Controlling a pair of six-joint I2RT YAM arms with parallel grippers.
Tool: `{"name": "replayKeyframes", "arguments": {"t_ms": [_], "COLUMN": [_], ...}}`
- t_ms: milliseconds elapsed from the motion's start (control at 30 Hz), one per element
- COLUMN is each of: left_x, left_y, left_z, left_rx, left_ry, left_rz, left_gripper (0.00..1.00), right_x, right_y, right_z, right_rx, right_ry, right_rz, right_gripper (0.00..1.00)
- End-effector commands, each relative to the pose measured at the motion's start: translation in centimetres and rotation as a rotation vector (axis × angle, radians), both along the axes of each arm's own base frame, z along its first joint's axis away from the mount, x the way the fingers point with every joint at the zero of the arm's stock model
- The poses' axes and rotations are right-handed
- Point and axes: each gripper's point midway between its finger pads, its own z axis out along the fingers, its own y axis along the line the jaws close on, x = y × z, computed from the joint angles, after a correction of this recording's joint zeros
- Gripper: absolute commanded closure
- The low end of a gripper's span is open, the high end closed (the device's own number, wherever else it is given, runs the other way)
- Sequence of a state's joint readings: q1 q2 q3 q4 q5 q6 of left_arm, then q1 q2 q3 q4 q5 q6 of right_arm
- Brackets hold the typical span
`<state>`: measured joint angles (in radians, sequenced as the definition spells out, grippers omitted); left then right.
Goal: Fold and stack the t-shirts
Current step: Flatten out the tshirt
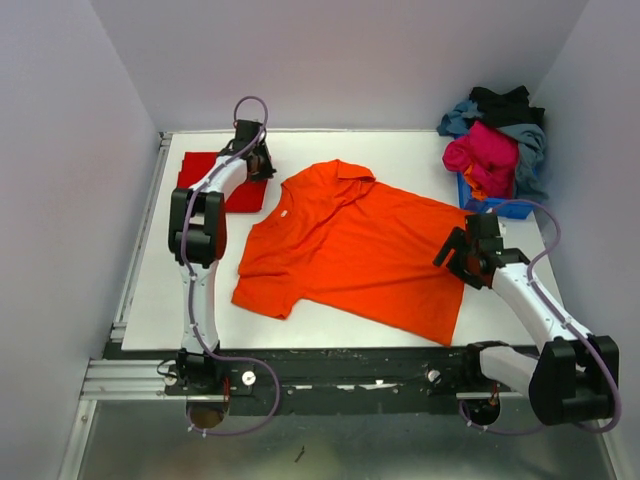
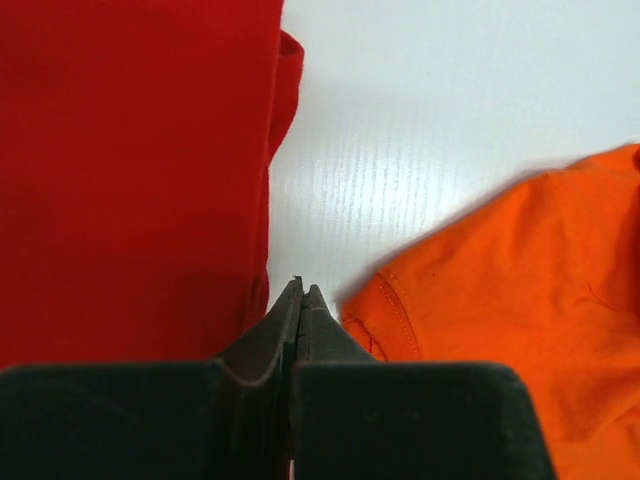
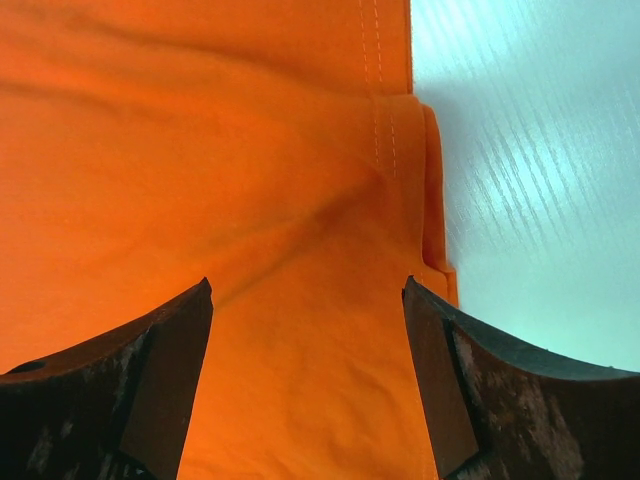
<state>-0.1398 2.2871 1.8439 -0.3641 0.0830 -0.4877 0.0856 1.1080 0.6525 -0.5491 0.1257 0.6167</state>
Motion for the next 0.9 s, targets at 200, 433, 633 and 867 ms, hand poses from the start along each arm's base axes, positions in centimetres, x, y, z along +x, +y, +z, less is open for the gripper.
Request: {"name": "replayKeyframes", "arguments": {"t_ms": [200,433,633,867], "left_x": [0.2,-0.2,-0.7,-0.9], "left_y": [-4.7,-6.1,-5.5,-2.8], "left_z": [4.2,0.5,-2.5,-3.5], "left_rx": [-0.094,-0.044,-0.023,0.057], "left_ry": [-0.071,-0.001,0.080,0.109], "left_rz": [-0.117,-0.144,-0.137,-0.080], "left_gripper": [0.36,0.45,0.47,0.37], "right_x": [-1.7,-1.0,-1.0,-0.8], "right_y": [-0.3,0.1,-0.1,0.1], "right_z": [-0.3,0.6,0.8,1.0], "right_rx": [0.009,0.022,0.013,0.023], "right_ry": [0.056,0.039,0.030,0.021], "right_rz": [-0.059,-0.041,-0.046,-0.035], "right_gripper": [0.15,0.15,0.15,0.15]}}
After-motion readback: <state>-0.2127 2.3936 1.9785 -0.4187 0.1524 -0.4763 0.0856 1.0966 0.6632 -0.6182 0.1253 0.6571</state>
